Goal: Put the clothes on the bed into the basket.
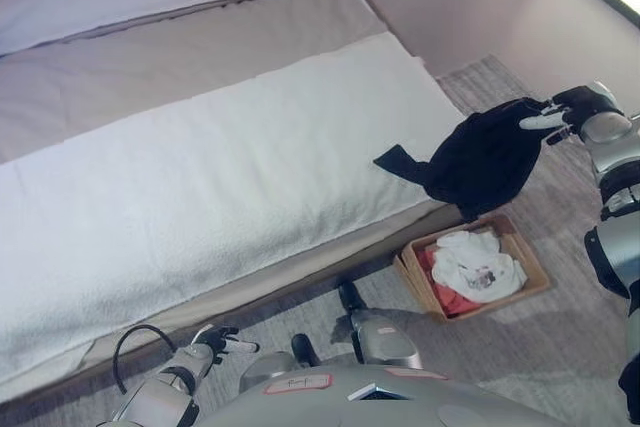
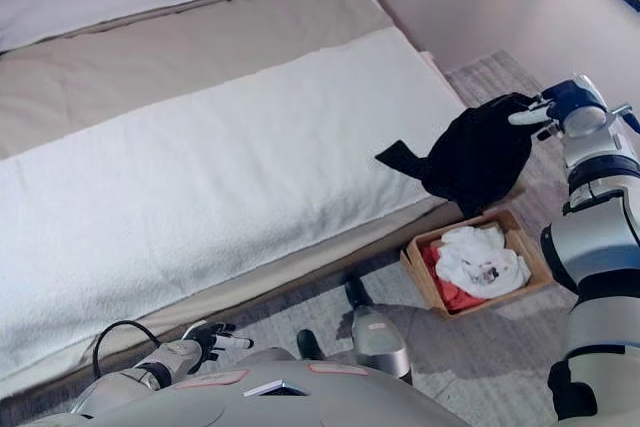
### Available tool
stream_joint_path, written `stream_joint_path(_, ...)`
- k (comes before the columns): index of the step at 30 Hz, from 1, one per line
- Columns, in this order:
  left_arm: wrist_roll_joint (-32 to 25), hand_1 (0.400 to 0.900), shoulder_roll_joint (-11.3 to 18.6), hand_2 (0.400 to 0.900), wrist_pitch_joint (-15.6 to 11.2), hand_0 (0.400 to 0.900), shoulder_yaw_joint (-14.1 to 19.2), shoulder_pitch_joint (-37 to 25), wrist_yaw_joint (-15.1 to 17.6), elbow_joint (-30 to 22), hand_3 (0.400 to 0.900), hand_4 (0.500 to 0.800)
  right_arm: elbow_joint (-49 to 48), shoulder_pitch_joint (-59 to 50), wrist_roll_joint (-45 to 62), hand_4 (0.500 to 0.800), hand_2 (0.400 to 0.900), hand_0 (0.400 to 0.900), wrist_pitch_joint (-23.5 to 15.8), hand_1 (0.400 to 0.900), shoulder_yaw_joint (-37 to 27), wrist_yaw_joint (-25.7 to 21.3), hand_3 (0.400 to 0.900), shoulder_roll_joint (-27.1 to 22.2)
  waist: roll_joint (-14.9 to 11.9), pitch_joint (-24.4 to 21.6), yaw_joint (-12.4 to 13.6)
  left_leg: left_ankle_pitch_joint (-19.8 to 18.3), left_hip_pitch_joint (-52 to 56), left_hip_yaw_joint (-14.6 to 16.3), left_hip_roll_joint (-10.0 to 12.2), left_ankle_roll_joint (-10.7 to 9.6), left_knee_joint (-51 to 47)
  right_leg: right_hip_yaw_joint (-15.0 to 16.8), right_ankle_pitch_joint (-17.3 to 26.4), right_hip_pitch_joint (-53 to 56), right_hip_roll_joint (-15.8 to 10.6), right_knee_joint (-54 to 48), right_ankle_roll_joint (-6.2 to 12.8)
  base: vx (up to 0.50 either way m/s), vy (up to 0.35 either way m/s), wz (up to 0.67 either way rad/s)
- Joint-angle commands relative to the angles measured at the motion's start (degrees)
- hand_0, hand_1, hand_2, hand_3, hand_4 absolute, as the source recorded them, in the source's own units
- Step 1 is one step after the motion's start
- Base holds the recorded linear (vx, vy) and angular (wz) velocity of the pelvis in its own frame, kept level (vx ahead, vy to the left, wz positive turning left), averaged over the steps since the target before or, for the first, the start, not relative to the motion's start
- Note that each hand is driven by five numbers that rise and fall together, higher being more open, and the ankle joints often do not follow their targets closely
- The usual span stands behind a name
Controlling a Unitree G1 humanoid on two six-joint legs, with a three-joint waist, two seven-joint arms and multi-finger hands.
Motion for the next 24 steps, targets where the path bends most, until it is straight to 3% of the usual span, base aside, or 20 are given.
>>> stream_joint_path(1, 1.7, 0.900, 3.4, 0.900, -0.6, 0.900, 0.8, 0.1, 0.5, 2.0, 0.900, 0.800, 2.6, -8.1, -1.4, 0.500, 0.400, 0.400, -2.2, 0.400, 0.2, -2.7, 0.400, -6.8, 0.6, -1.5, 0.1, -9.3, 1.4, -2.8, 1.9, -0.2, 5.2, 1.1, -1.2, -0.6, -3.2, 3.9, 5.20, -0.01, 0.012, -0.13)
stream_joint_path(18, 2.1, 0.900, 2.9, 0.900, -0.4, 0.900, 0.7, -0.4, 1.1, 2.1, 0.900, 0.800, 3.1, -4.7, -0.6, 0.500, 0.400, 0.400, -1.9, 0.400, -2.4, -2.3, 0.400, -8.6, 2.3, -1.1, -0.8, -9.8, 1.2, -2.5, 1.4, 0.0, 6.1, 1.0, -0.3, -0.8, -3.5, 3.5, 5.47, -0.01, -0.001, -0.03)
stream_joint_path(19, 2.2, 0.900, 2.9, 0.900, -0.4, 0.900, 0.7, -0.3, 1.1, 2.1, 0.900, 0.800, 3.3, -4.7, -0.6, 0.720, 0.767, 0.767, -1.9, 0.767, -2.5, -2.5, 0.767, -8.7, 2.4, -1.1, -0.8, -9.8, 1.2, -2.5, 1.5, 0.0, 6.2, 1.0, -0.2, -0.8, -3.6, 3.5, 5.45, 0.00, 0.000, 0.00)
stream_joint_path(20, 2.1, 0.900, 2.8, 0.900, -0.4, 0.900, 0.8, -0.3, 1.1, 2.1, 0.900, 0.800, 3.4, -4.5, -0.6, 0.800, 0.900, 0.900, -1.9, 0.900, -2.9, -2.9, 0.900, -8.7, 2.4, -1.0, -0.8, -9.8, 1.3, -2.6, 1.5, 0.0, 6.1, 1.0, -0.2, -0.8, -3.6, 3.4, 5.42, -0.01, -0.013, 0.03)
stream_joint_path(24, 2.1, 0.900, 2.7, 0.900, -0.3, 0.900, 0.8, -0.2, 1.1, 2.0, 0.900, 0.800, 3.7, -3.4, -1.1, 0.800, 0.900, 0.900, -1.7, 0.900, -3.3, -2.8, 0.900, -8.7, 2.5, -1.1, -0.6, -9.7, 1.3, -2.8, 1.5, 0.0, 6.1, 0.8, -0.3, -0.6, -3.6, 3.4, 5.32, 0.00, -0.011, 0.03)
